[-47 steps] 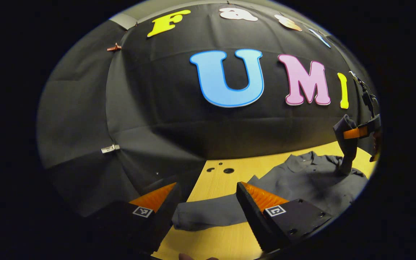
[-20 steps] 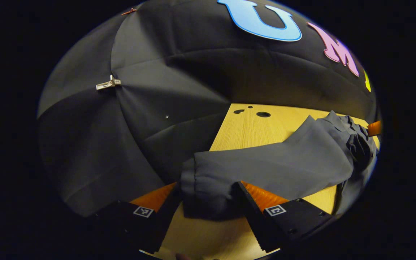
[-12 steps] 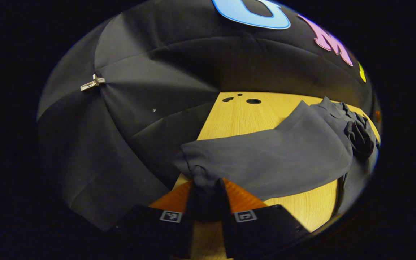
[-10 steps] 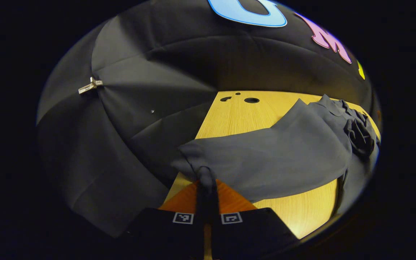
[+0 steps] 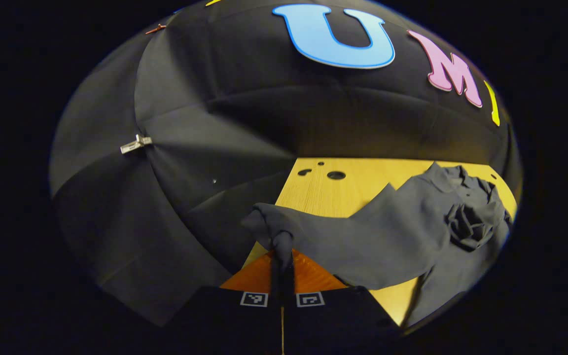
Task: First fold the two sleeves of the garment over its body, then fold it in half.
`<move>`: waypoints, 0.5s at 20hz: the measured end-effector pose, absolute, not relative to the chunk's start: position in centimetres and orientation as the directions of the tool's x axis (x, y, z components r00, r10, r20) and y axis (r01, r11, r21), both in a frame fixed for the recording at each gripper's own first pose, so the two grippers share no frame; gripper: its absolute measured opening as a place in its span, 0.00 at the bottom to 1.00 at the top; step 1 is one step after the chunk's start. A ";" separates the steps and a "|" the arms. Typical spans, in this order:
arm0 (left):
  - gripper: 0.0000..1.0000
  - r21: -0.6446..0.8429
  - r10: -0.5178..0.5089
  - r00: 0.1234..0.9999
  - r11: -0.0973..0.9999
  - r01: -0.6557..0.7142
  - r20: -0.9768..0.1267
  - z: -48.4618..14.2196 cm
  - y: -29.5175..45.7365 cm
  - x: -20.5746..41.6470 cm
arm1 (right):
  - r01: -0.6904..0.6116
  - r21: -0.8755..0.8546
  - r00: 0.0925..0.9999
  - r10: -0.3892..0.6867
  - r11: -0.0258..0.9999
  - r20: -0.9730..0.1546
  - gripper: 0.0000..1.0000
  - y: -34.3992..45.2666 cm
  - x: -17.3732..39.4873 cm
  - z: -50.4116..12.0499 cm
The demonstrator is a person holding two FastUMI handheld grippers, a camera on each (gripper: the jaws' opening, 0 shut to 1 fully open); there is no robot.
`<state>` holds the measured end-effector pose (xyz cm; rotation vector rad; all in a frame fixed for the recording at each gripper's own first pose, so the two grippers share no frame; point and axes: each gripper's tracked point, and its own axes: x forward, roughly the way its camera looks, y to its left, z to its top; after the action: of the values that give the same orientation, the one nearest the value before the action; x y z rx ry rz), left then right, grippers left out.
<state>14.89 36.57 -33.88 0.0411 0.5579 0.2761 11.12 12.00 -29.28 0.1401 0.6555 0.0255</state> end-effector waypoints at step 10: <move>0.06 0.074 0.187 0.925 0.982 -0.172 -0.331 -19.9 27.0 17.2 | 0.070 0.111 0.798 0.011 0.991 -0.603 0.64 3.2 7.5 -28.8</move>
<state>17.22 27.02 -19.86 0.0438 0.3434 0.1841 7.48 3.21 -28.77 0.1303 0.6473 -0.0318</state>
